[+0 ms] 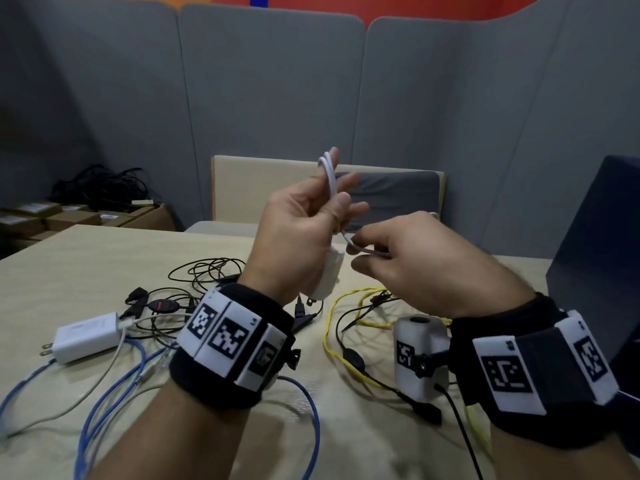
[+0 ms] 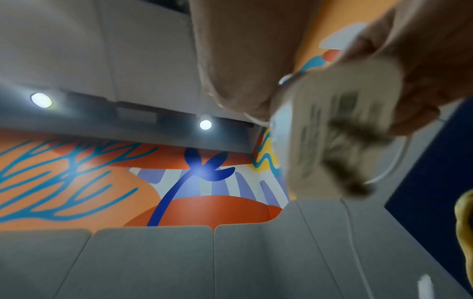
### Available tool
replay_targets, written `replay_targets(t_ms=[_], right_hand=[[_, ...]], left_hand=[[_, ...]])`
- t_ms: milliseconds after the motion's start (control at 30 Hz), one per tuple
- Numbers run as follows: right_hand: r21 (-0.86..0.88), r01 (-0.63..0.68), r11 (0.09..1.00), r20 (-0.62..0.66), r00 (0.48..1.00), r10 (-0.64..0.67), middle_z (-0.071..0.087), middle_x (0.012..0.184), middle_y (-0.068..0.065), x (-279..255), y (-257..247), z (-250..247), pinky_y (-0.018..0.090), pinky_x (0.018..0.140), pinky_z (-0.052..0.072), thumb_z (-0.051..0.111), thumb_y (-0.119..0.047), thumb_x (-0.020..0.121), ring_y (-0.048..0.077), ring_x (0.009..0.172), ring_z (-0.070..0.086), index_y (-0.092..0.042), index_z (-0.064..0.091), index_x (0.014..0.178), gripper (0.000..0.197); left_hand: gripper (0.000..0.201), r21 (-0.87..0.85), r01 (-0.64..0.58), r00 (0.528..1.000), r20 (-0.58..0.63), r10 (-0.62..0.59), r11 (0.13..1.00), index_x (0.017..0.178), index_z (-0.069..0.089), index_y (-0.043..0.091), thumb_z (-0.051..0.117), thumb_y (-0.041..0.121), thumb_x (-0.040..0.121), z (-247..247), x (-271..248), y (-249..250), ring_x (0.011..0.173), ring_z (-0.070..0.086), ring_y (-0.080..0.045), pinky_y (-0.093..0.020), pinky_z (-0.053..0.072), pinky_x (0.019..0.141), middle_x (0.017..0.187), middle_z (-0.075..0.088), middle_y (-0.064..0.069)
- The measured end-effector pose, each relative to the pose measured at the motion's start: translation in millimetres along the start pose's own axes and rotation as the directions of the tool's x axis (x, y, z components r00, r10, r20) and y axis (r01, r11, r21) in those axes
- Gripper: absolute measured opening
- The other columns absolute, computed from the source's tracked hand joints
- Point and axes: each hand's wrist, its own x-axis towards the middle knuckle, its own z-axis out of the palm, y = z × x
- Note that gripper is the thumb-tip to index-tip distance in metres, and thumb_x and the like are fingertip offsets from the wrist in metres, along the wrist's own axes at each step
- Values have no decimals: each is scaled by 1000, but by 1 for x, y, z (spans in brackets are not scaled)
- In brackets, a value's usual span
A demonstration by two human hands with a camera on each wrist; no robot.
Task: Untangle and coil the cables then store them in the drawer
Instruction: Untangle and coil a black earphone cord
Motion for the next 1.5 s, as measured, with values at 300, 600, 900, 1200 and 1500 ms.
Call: replay_targets(t_ms=[300,600,900,1200,1500], right_hand=[[103,165,981,-286,949,-130,65,70,-7,-2,5,-11,28,61,48,74,-22,82,7,65,59,-22,64,76,11],[355,292,888,-471,876,-100,54,65,-1,4,21,-7,30,55,47,74,-21,86,11,58,49,-17,57,81,18],[783,221,581,-251,967,-30,49,65,3,9,37,7,32,55,50,53,-18,89,18,51,47,-12,56,85,7],[703,134,698,-319,937,141,44,63,2,18,27,23,34,43,40,47,-20,103,18,46,38,-23,54,88,17],[305,-1,952,-61,998,21,64,77,-5,13,11,25,32,64,50,52,-25,97,9,61,57,-50,56,118,33]], left_hand=[[28,497,-90,957,284,-64,863,87,65,14,44,29,96,-9,-3,-4,53,54,-14,-23,41,53,64,63,-1],[19,106,128,883,440,-162,986,91,52,8,39,21,95,-16,-4,8,42,30,-9,-21,21,43,52,51,-1],[18,-606,316,872,488,28,730,99,59,2,45,12,94,-22,1,8,53,63,-9,-25,54,66,80,70,-9],[40,-662,284,927,375,-22,694,121,63,4,40,20,93,-25,1,8,50,59,-4,-21,55,61,110,71,-9],[47,-429,79,986,168,-6,900,140,40,13,45,3,94,-14,3,7,81,70,-14,-28,57,78,123,66,-1]])
